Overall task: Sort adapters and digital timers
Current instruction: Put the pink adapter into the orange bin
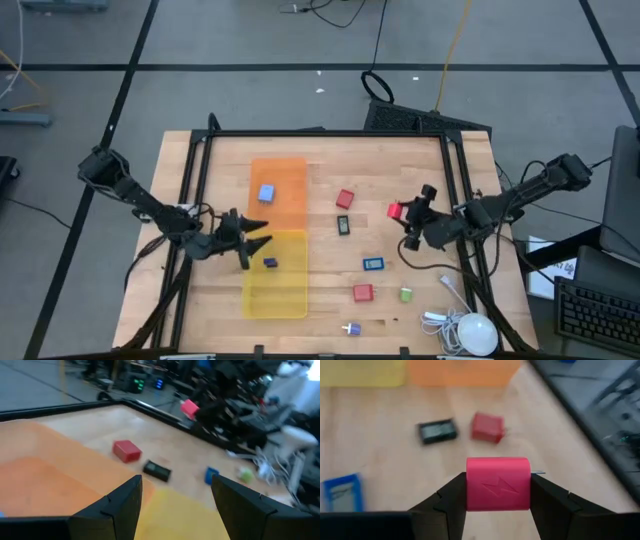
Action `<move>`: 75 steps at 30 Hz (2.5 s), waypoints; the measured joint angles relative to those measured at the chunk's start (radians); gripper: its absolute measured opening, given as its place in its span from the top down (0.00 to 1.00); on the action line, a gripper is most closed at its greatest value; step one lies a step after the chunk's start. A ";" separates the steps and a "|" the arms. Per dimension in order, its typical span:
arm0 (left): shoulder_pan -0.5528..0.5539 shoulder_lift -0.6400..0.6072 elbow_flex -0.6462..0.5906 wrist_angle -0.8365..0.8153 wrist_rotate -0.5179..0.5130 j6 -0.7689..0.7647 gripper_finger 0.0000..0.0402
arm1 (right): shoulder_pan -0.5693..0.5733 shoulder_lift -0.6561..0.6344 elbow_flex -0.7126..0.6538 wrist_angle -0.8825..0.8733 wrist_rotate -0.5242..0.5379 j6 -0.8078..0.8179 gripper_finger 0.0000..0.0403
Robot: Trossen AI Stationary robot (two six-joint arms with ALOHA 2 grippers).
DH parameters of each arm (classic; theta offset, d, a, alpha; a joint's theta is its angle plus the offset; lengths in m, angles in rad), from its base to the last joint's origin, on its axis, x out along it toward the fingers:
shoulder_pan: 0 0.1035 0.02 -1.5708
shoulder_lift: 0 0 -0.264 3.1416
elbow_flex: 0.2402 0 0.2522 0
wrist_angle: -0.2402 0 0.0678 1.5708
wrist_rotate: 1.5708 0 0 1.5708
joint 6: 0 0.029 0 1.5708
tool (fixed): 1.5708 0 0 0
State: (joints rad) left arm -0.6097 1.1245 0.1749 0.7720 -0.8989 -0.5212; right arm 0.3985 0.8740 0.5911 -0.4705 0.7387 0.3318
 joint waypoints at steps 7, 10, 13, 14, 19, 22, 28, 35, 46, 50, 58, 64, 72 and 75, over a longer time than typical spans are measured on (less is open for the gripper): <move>0.218 0.000 0.000 -0.004 0.190 -0.065 0.40 | -0.169 0.000 0.000 0.092 -0.058 -0.180 0.58; 0.347 0.000 0.000 -0.004 0.323 -0.072 0.40 | -0.262 0.000 0.000 0.135 -0.071 -0.251 0.58; 0.487 0.000 0.000 -0.001 0.466 -0.022 0.40 | -0.377 0.000 0.000 0.198 -0.059 -0.328 0.58; 0.536 0.000 0.000 0.009 0.504 -0.010 0.40 | -0.421 0.000 0.000 0.225 -0.064 -0.346 0.58; 0.764 0.004 0.000 0.043 0.669 -0.122 0.40 | -0.609 0.000 -0.057 0.481 -0.229 -0.405 0.58; 0.839 0.021 0.000 0.001 0.751 -0.224 0.40 | -0.670 0.001 -0.144 0.726 -0.364 -0.425 0.58; 0.847 0.033 0.000 0.049 0.798 -0.311 0.40 | -0.683 0.001 -0.315 1.140 -0.591 -0.427 0.58; 0.747 0.119 0.074 0.108 0.710 -0.337 0.40 | -0.672 0.017 -0.341 1.216 -0.755 -0.429 0.58; 0.677 0.431 0.408 0.112 0.727 -0.352 0.40 | -0.569 0.150 -0.338 1.423 -0.767 -0.628 0.57; 0.677 0.480 0.497 0.114 0.860 -0.313 0.40 | -0.539 0.165 -0.313 1.425 -0.767 -0.652 0.57; 0.658 0.502 0.585 0.109 0.947 -0.307 0.40 | -0.449 0.236 -0.228 1.417 -0.752 -0.721 0.57; 0.654 0.511 0.594 0.101 0.947 -0.334 0.40 | -0.399 0.304 -0.175 1.416 -0.683 -0.788 0.57; 0.653 0.520 0.595 0.068 0.943 -0.283 0.40 | -0.396 0.326 -0.156 1.399 -0.674 -0.788 0.57; 0.653 0.520 0.595 0.055 0.939 -0.208 0.40 | -0.396 0.303 -0.155 1.399 -0.631 -0.761 0.57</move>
State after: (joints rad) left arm 0.0433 1.6449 0.7696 0.8273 0.0399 -0.7291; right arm 0.0023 1.1774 0.4358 0.9289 0.1074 -0.4294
